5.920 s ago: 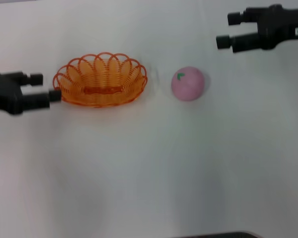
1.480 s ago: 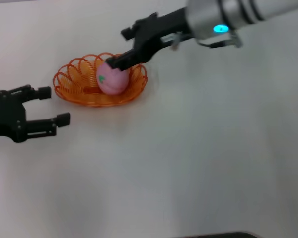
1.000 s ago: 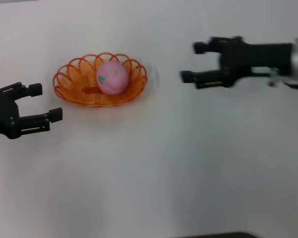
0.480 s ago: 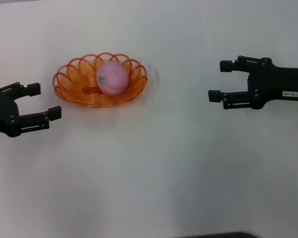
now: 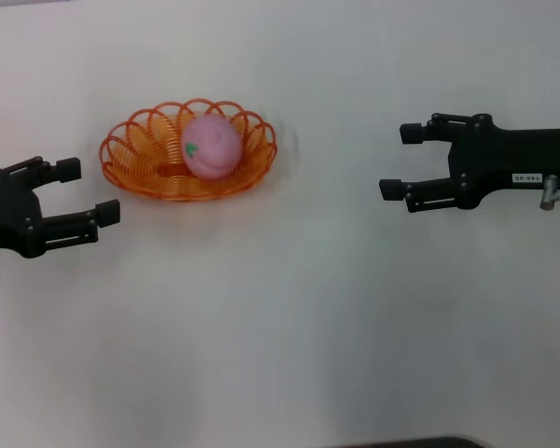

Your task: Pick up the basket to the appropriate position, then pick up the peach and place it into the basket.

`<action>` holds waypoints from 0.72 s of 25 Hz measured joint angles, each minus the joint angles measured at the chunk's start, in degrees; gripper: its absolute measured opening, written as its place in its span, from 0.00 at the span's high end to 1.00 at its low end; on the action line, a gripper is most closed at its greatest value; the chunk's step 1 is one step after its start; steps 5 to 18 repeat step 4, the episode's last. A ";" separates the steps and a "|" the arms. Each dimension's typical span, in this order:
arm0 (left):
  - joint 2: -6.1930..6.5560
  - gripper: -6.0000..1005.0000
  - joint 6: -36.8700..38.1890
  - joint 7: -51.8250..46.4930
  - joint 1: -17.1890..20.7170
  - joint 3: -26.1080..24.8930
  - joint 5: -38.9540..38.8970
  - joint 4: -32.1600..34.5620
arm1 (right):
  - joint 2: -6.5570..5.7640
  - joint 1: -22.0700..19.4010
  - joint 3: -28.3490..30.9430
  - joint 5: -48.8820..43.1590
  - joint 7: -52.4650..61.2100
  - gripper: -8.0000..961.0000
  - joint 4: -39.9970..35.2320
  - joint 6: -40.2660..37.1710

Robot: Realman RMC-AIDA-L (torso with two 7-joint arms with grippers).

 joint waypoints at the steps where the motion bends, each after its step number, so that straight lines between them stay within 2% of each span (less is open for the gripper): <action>1: 0.00 0.12 0.00 0.00 -0.01 -0.03 -0.01 -0.02 | 0.00 0.11 0.00 -0.01 0.00 0.03 0.01 0.01; 18: 0.01 0.12 0.00 0.01 -0.02 -0.05 -0.02 -0.06 | 0.00 0.36 0.00 -0.03 0.00 0.03 0.03 0.19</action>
